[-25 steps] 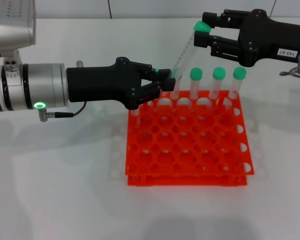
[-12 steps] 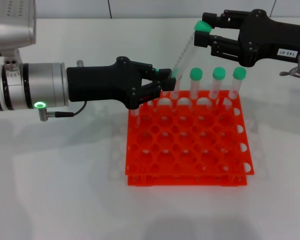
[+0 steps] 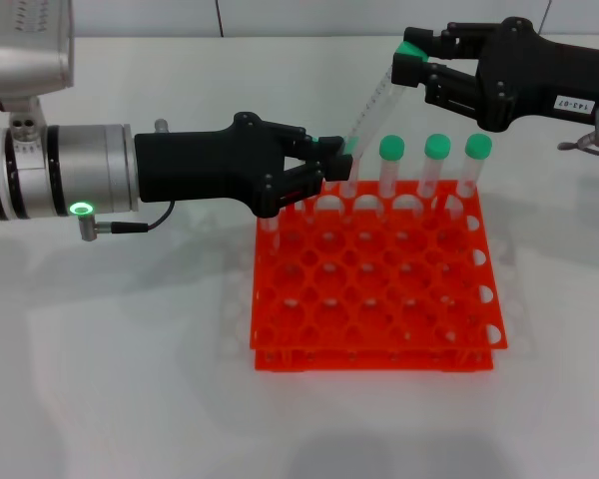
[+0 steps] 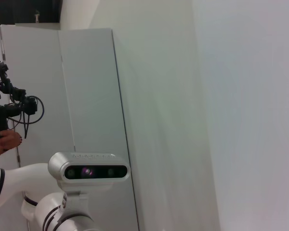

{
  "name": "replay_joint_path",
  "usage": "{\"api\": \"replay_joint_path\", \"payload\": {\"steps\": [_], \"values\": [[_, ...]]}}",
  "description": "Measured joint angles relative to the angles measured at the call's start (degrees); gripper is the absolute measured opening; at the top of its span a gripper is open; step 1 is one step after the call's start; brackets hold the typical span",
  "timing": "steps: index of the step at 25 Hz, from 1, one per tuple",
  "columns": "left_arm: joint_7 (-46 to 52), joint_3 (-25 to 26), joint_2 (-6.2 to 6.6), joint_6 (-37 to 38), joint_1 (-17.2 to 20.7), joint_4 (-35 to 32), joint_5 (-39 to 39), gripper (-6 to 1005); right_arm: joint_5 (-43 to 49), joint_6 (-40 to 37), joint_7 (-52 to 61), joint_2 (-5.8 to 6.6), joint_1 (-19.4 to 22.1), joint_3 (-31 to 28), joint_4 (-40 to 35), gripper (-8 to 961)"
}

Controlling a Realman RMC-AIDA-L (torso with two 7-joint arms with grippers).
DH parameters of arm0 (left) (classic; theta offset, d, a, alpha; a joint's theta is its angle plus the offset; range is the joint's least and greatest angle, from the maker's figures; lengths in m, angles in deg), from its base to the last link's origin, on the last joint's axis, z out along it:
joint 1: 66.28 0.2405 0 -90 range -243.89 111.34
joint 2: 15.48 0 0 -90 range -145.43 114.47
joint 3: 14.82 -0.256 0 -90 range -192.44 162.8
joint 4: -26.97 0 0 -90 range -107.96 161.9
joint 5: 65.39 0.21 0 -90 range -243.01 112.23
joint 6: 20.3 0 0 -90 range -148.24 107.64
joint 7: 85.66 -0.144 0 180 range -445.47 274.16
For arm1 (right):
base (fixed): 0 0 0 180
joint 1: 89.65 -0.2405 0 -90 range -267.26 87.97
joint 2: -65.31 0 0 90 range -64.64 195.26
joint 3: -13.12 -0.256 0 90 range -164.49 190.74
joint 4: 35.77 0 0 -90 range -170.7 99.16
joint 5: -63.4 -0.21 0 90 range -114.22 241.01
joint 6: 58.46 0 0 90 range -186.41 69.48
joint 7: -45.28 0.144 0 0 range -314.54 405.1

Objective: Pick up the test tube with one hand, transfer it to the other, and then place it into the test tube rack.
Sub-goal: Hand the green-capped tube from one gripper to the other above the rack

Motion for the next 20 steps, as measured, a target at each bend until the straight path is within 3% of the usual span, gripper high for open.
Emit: {"api": "replay_joint_path", "payload": {"steps": [9,20], "values": [[0.0,0.0,-0.11,0.0,-0.2,0.0,0.0,178,-0.1,0.1,0.0,0.02,0.0,0.0,0.3,297],[0.0,0.0,-0.13,0.0,0.0,0.0,-0.1,178,-0.5,-0.1,0.2,0.08,0.0,0.0,0.6,290]]}}
